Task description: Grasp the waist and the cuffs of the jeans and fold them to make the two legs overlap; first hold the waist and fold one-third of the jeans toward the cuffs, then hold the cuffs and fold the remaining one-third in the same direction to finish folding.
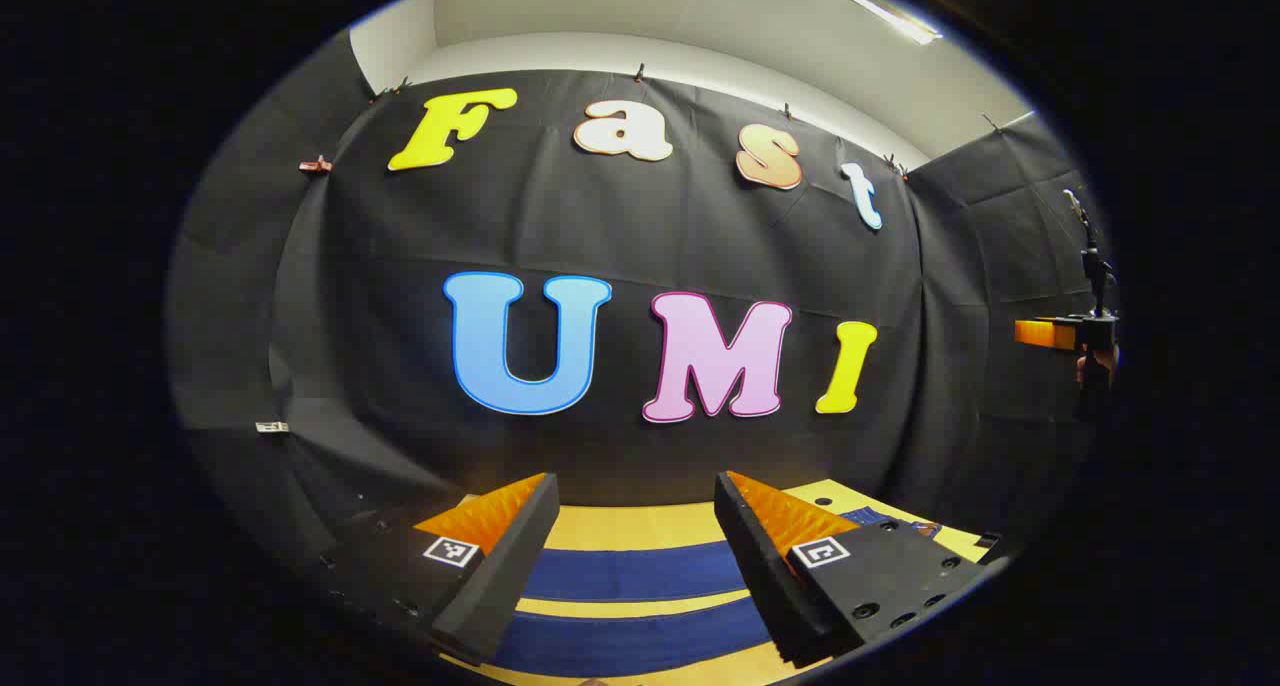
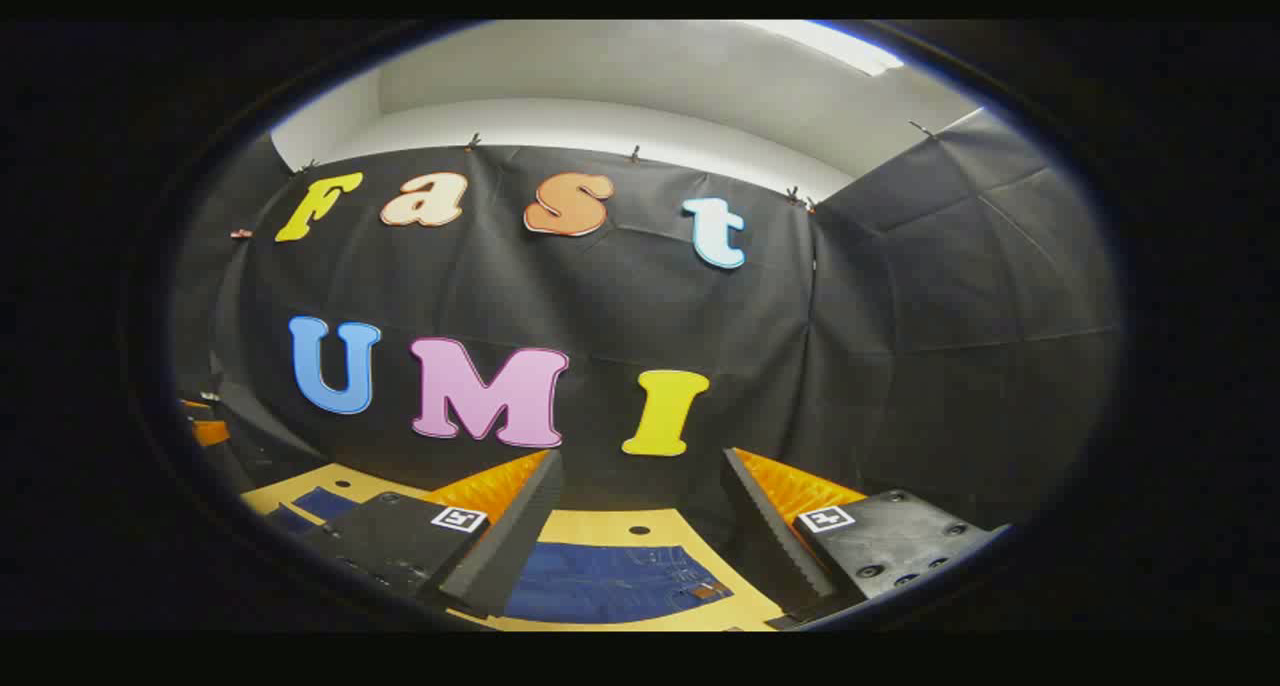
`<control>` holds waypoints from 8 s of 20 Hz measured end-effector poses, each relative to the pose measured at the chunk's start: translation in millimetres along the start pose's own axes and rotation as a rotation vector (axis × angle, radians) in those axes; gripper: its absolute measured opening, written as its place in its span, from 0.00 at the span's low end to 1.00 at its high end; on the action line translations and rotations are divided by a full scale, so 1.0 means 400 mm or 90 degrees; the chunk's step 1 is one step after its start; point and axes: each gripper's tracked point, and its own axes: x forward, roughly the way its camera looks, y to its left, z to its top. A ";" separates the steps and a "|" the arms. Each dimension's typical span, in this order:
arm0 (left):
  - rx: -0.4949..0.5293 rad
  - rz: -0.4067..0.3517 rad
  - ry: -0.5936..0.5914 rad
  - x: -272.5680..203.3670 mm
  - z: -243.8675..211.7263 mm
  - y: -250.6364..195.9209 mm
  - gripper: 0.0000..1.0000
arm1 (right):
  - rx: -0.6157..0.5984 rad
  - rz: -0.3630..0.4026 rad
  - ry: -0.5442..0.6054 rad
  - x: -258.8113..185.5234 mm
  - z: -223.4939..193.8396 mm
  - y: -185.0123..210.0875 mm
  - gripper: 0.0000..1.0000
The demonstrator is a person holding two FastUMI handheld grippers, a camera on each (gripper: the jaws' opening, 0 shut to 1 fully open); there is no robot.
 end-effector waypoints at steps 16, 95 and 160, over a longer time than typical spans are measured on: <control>-0.012 0.012 0.022 -0.029 -0.003 0.042 0.98 | -0.016 0.045 0.049 -0.005 -0.080 0.058 0.95; -0.009 0.111 0.691 0.606 -0.835 0.392 0.06 | -0.157 0.242 0.646 0.791 -1.408 0.097 0.00; -0.108 0.010 0.532 0.053 -0.543 0.487 0.94 | 0.046 0.322 0.499 0.459 -1.120 0.312 0.06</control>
